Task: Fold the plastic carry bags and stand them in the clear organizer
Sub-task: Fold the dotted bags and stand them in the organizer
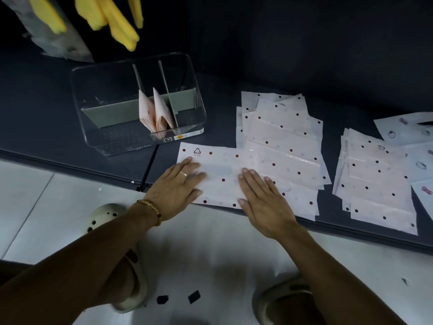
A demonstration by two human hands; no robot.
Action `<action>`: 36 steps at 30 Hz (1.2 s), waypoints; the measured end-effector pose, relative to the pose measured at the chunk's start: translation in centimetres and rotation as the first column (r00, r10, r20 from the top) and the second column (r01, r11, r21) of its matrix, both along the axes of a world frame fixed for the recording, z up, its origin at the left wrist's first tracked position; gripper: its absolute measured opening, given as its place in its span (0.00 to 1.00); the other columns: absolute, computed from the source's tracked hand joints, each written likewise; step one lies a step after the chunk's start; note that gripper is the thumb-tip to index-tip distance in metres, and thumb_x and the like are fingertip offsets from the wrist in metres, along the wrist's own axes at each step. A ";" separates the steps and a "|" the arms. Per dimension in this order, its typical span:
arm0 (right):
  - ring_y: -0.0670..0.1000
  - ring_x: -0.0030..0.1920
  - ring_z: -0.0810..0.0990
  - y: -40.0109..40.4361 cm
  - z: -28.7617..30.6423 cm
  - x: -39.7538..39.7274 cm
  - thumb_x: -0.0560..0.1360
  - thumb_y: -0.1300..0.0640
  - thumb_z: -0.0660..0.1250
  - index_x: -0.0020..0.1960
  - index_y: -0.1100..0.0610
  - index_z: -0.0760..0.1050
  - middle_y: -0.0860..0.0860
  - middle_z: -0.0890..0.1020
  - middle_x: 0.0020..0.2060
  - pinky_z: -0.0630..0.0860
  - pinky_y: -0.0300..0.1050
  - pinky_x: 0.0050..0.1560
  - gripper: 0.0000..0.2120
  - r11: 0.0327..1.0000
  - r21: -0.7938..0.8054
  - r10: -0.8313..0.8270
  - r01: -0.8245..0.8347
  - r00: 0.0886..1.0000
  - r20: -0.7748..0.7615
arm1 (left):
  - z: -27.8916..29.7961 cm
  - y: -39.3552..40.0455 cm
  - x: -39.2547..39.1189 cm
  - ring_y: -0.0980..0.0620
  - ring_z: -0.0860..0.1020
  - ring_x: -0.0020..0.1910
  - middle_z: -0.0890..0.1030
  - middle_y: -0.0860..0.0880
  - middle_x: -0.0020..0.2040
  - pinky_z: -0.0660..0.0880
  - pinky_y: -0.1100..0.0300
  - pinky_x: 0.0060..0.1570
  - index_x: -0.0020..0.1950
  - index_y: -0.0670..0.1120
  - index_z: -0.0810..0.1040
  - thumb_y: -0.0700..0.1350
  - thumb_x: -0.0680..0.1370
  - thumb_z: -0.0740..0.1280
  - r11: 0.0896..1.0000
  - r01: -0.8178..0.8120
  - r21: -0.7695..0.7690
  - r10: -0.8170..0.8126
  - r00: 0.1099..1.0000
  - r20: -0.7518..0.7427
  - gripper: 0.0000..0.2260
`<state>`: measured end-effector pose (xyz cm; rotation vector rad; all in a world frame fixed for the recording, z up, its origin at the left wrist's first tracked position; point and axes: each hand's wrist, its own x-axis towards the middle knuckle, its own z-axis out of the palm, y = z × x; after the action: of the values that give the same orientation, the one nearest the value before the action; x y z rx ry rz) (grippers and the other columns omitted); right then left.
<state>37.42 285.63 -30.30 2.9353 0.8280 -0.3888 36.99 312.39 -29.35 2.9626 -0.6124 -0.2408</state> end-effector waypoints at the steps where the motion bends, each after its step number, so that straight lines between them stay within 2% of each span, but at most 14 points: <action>1: 0.47 0.76 0.36 -0.1 0.1 0.1 0.82 0.43 0.39 0.78 0.54 0.38 0.49 0.40 0.77 0.41 0.49 0.77 0.29 1.000 0.011 0.001 0.000 1.000 -0.018 | 0.2 -0.2 -0.1 0.42 0.61 0.73 0.68 0.42 0.71 0.60 0.48 0.70 0.70 0.48 0.70 0.55 0.79 0.59 1.000 0.009 -0.012 -0.008 0.999 0.033 0.21; 3: 0.47 0.76 0.37 0.0 0.4 0.1 0.82 0.44 0.42 0.78 0.54 0.40 0.48 0.40 0.77 0.40 0.48 0.77 0.28 0.999 0.044 -0.011 0.012 1.000 -0.028 | 0.3 0.0 -0.6 0.43 0.62 0.72 0.69 0.43 0.69 0.61 0.49 0.69 0.70 0.48 0.69 0.61 0.77 0.59 1.000 0.021 0.001 -0.021 1.000 0.007 0.26; 5: 0.48 0.77 0.38 0.2 0.7 -0.2 0.83 0.46 0.43 0.78 0.54 0.41 0.48 0.40 0.77 0.41 0.47 0.77 0.28 0.998 0.062 -0.018 0.020 0.999 -0.027 | 0.0 0.6 -1.0 0.46 0.55 0.75 0.61 0.46 0.74 0.54 0.52 0.72 0.76 0.50 0.59 0.67 0.75 0.57 0.999 0.033 0.022 -0.031 0.996 -0.088 0.34; 7: 0.47 0.76 0.37 0.1 0.9 -0.5 0.82 0.44 0.43 0.79 0.54 0.41 0.48 0.40 0.77 0.41 0.48 0.77 0.29 0.995 0.095 -0.025 0.028 0.999 -0.037 | -0.3 1.4 -0.8 0.48 0.50 0.76 0.57 0.48 0.76 0.50 0.57 0.72 0.77 0.51 0.54 0.63 0.77 0.59 0.999 0.054 -0.010 -0.055 0.991 -0.120 0.33; 9: 0.46 0.76 0.37 0.0 1.2 -0.5 0.80 0.38 0.42 0.79 0.53 0.42 0.47 0.40 0.77 0.41 0.47 0.77 0.33 0.990 0.132 -0.041 0.053 0.995 -0.087 | 0.2 1.7 -0.6 0.50 0.50 0.76 0.58 0.50 0.76 0.51 0.59 0.72 0.77 0.50 0.57 0.57 0.79 0.60 0.995 0.076 -0.066 -0.084 0.989 -0.120 0.29; 12: 0.47 0.77 0.39 0.3 2.1 -0.2 0.76 0.32 0.48 0.79 0.52 0.43 0.48 0.40 0.78 0.41 0.48 0.76 0.39 0.987 0.158 -0.020 0.039 0.992 -0.122 | 1.2 1.6 -0.1 0.48 0.64 0.72 0.71 0.48 0.70 0.65 0.53 0.70 0.70 0.46 0.72 0.47 0.79 0.64 0.975 0.062 -0.214 -0.070 0.997 -0.032 0.18; 15: 0.54 0.72 0.66 1.7 2.6 -0.2 0.77 0.45 0.61 0.71 0.55 0.68 0.54 0.66 0.73 0.63 0.52 0.71 0.25 0.953 0.300 -0.043 0.035 0.999 0.022 | 2.1 1.2 0.8 0.49 0.70 0.67 0.75 0.49 0.66 0.66 0.56 0.66 0.65 0.49 0.77 0.47 0.81 0.61 0.951 -0.096 -0.294 0.062 0.990 -0.125 0.14; 16: 0.56 0.63 0.75 2.2 2.7 -0.1 0.78 0.52 0.63 0.64 0.56 0.75 0.54 0.76 0.65 0.71 0.52 0.64 0.16 0.933 0.356 -0.086 0.056 0.994 0.071 | 2.3 1.1 1.1 0.48 0.72 0.64 0.76 0.48 0.64 0.68 0.55 0.65 0.64 0.48 0.77 0.47 0.81 0.60 0.940 -0.153 -0.304 0.102 0.979 -0.177 0.13; 18: 0.57 0.48 0.81 2.9 2.9 0.4 0.78 0.59 0.63 0.54 0.57 0.80 0.55 0.84 0.49 0.77 0.48 0.52 0.09 0.871 0.450 -0.244 0.198 0.969 0.044 | 2.6 0.8 1.7 0.43 0.77 0.56 0.80 0.44 0.56 0.73 0.53 0.56 0.56 0.45 0.79 0.46 0.81 0.60 0.888 -0.273 -0.370 0.197 0.953 -0.231 0.11; 20: 0.55 0.41 0.81 3.0 2.9 1.4 0.78 0.56 0.63 0.53 0.56 0.80 0.54 0.84 0.43 0.74 0.41 0.46 0.08 0.756 0.524 -0.418 0.392 0.905 -0.074 | 2.6 0.6 2.2 0.39 0.78 0.48 0.81 0.41 0.47 0.74 0.53 0.47 0.50 0.42 0.78 0.45 0.81 0.60 0.812 -0.395 -0.430 0.330 0.918 -0.220 0.09; 23: 0.51 0.39 0.76 3.1 2.8 3.7 0.76 0.50 0.66 0.48 0.54 0.80 0.51 0.82 0.41 0.67 0.40 0.44 0.08 0.579 0.526 -0.605 0.623 0.761 -0.236 | 2.3 0.0 3.0 0.37 0.78 0.50 0.82 0.39 0.51 0.74 0.50 0.49 0.55 0.42 0.79 0.45 0.81 0.60 0.741 -0.535 -0.406 0.512 0.841 -0.174 0.11; 26: 0.50 0.41 0.74 3.6 2.3 5.4 0.76 0.47 0.65 0.44 0.55 0.74 0.49 0.76 0.41 0.67 0.42 0.46 0.11 0.552 0.432 -0.684 0.713 0.684 -0.255 | 1.7 -0.3 4.1 0.36 0.78 0.50 0.81 0.39 0.50 0.74 0.49 0.48 0.54 0.42 0.78 0.49 0.80 0.62 0.726 -0.608 -0.322 0.595 0.790 -0.148 0.12; 31: 0.55 0.42 0.77 3.7 1.9 7.0 0.77 0.48 0.64 0.39 0.56 0.72 0.52 0.78 0.37 0.68 0.42 0.42 0.14 0.535 0.356 -0.729 0.767 0.631 -0.265 | 1.0 0.0 5.3 0.38 0.78 0.45 0.80 0.40 0.43 0.73 0.51 0.41 0.39 0.46 0.72 0.55 0.77 0.66 0.664 -0.711 -0.234 0.695 0.701 -0.159 0.14; 36: 0.53 0.34 0.77 3.8 2.6 7.8 0.75 0.47 0.67 0.35 0.58 0.74 0.52 0.78 0.30 0.67 0.39 0.32 0.17 0.443 0.332 -0.778 0.833 0.542 -0.319 | 0.5 -0.3 5.9 0.38 0.78 0.46 0.80 0.41 0.46 0.70 0.52 0.39 0.42 0.47 0.71 0.57 0.78 0.63 0.668 -0.729 -0.150 0.722 0.684 -0.109 0.14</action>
<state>45.26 289.44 -27.74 3.5773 -0.7417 -0.4516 42.90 312.08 -28.88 2.7329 0.5592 -0.1489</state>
